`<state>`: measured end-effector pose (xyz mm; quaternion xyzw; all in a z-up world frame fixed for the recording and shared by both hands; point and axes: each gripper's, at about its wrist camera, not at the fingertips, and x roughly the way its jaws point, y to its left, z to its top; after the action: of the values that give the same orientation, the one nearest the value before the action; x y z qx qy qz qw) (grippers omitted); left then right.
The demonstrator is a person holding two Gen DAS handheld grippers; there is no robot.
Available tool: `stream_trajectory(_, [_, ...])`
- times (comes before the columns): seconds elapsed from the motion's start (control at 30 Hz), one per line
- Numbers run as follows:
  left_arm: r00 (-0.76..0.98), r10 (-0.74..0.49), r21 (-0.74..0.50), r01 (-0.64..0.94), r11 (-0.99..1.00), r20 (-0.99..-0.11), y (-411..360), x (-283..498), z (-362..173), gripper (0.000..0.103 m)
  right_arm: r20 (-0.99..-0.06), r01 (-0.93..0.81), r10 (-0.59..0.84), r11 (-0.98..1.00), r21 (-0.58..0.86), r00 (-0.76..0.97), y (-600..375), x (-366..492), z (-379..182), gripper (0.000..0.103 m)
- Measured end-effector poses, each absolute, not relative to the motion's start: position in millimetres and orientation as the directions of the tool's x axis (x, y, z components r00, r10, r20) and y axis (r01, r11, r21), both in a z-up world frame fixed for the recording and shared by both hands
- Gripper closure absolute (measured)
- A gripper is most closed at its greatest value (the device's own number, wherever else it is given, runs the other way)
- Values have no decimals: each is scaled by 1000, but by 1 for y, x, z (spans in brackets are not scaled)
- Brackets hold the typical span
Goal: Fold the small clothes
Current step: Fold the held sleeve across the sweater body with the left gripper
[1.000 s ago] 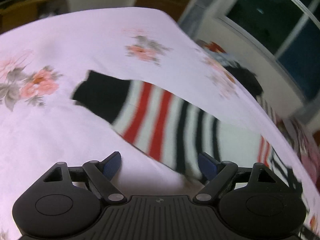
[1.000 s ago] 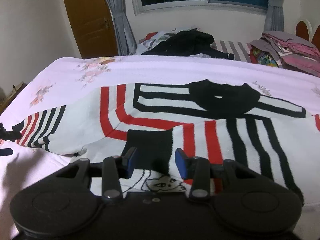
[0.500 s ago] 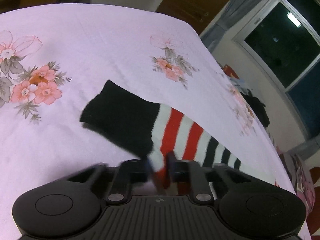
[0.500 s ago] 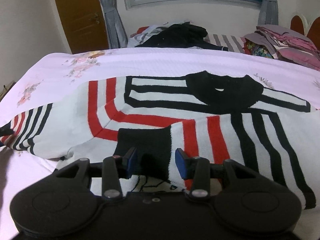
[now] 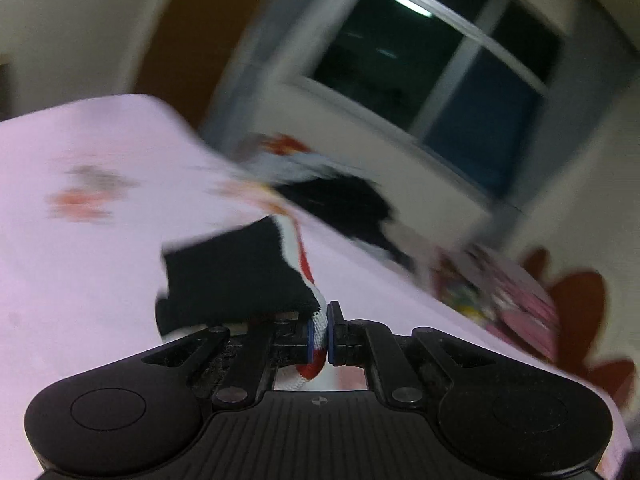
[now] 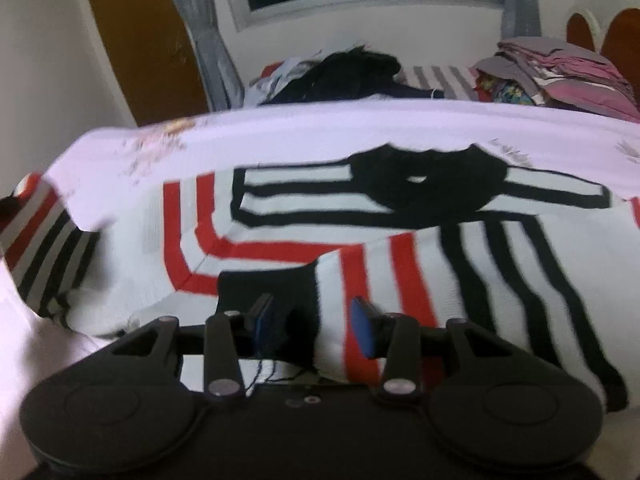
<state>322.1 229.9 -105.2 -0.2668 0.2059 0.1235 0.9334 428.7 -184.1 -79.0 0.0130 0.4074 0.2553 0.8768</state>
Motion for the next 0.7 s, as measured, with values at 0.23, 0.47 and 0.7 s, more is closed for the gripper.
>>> stream_trajectory(0.23, [838, -163, -369, -48, 928, -521, 103, 394, -120, 97, -686, -337, 413, 907, 253, 599, -245, 425, -68, 62])
stream_trajectory(0.47, [708, -208, -225, 71, 972, -675, 29, 411, -150, 96, -693, -284, 395, 918, 277, 603, -288, 417, -71, 47])
stream_trajectory(0.7, [772, -116, -142, 34, 989, -625, 48, 364, -127, 25, -667, -330, 445, 895, 302, 597, -276, 414, -62, 41])
